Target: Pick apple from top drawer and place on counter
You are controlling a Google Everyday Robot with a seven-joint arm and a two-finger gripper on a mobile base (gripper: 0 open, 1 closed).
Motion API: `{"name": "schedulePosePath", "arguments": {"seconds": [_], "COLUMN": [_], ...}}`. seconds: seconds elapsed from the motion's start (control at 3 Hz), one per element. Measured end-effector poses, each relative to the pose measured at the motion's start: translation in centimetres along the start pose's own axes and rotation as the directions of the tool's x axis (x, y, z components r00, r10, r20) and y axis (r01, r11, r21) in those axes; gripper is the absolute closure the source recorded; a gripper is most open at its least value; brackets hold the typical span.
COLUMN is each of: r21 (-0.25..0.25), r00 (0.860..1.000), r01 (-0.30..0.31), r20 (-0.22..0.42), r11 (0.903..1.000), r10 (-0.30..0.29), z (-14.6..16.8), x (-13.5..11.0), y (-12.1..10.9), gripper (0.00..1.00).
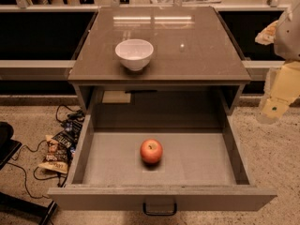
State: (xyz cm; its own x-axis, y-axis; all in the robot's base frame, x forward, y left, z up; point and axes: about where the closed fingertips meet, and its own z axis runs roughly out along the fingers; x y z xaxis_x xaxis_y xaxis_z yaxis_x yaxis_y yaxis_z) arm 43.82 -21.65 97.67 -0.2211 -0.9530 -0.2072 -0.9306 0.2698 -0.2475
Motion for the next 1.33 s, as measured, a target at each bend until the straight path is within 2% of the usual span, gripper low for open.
{"name": "schedulePosePath", "arguments": {"seconds": [0.33, 0.67, 1.0, 1.33], "r21": [0.0, -0.019, -0.051, -0.055], "r00": [1.0, 0.999, 0.987, 0.951], "r01": [0.0, -0.019, -0.033, -0.026], "r20": [0.0, 0.047, 0.156, 0.306], "r11": [1.0, 0.9996, 0.9981, 0.9981], "r10": [0.0, 0.02, 0.04, 0.042], "z": [0.0, 1.7, 5.3, 8.9], "x": [0.0, 0.2, 0.5, -0.5], "y": [0.0, -0.3, -0.2, -0.5], "gripper": [0.0, 0.0, 0.0, 0.0]}}
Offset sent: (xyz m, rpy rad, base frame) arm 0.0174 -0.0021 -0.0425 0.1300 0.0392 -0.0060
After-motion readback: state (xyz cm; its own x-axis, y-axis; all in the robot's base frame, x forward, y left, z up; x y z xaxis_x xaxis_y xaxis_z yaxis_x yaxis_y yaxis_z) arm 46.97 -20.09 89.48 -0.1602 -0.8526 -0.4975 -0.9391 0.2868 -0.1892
